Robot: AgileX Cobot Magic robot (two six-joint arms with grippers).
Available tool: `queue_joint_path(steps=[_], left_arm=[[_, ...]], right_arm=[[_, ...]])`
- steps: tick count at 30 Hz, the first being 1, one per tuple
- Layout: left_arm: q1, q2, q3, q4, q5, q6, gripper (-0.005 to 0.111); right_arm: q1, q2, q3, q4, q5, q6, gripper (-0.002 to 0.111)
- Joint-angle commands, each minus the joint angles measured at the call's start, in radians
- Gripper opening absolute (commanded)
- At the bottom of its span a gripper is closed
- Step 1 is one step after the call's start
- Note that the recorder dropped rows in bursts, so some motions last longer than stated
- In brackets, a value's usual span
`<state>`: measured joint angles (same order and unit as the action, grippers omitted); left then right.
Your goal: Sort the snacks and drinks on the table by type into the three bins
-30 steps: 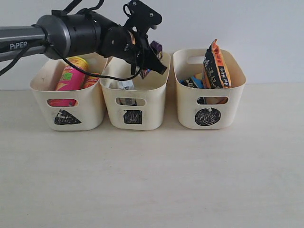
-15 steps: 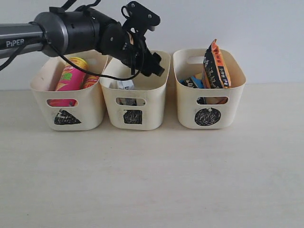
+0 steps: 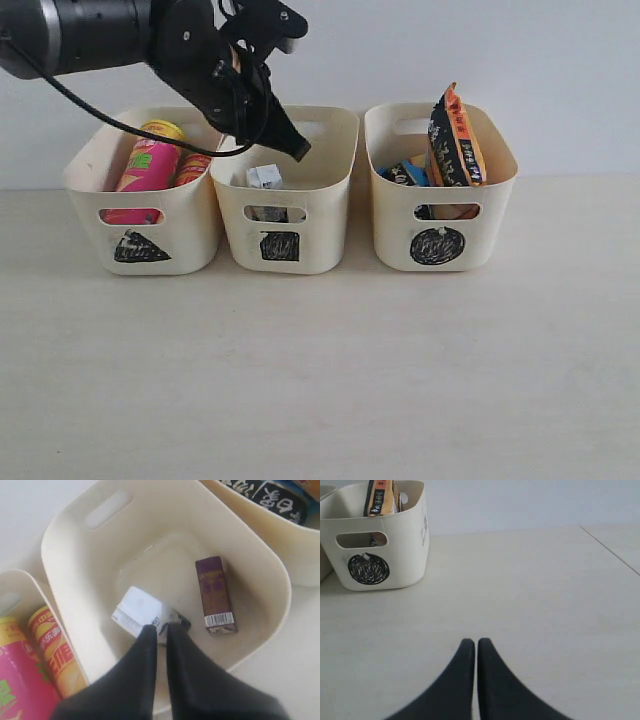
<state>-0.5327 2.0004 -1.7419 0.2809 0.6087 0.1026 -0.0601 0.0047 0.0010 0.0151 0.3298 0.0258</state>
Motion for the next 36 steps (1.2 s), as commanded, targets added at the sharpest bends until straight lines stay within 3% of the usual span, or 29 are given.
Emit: queue_joint_path(steps=[1, 8, 20, 26, 36], left_arm=[[0.002, -0.108, 0.150, 0.023, -0.079, 0.000, 0.004], [0.002, -0.259, 0.412, 0.023, -0.276, -0.069, 0.004], [0.002, -0.383, 0.659, 0.014, -0.469, -0.140, 0.004], [0.002, -0.391, 0.732, 0.016, -0.537, -0.137, 0.004], [0.002, -0.393, 0.746, 0.033, -0.582, -0.133, 0.004]], right_arm=[[0.000, -0.005, -0.001, -0.002, -0.008, -0.003, 0.000], [0.000, -0.005, -0.001, -0.002, -0.008, -0.003, 0.000], [0.000, -0.005, -0.001, -0.002, -0.008, -0.003, 0.000], [0.000, -0.005, -0.001, -0.002, -0.008, -0.003, 0.000], [0.000, -0.005, -0.001, -0.002, -0.008, -0.003, 0.000]])
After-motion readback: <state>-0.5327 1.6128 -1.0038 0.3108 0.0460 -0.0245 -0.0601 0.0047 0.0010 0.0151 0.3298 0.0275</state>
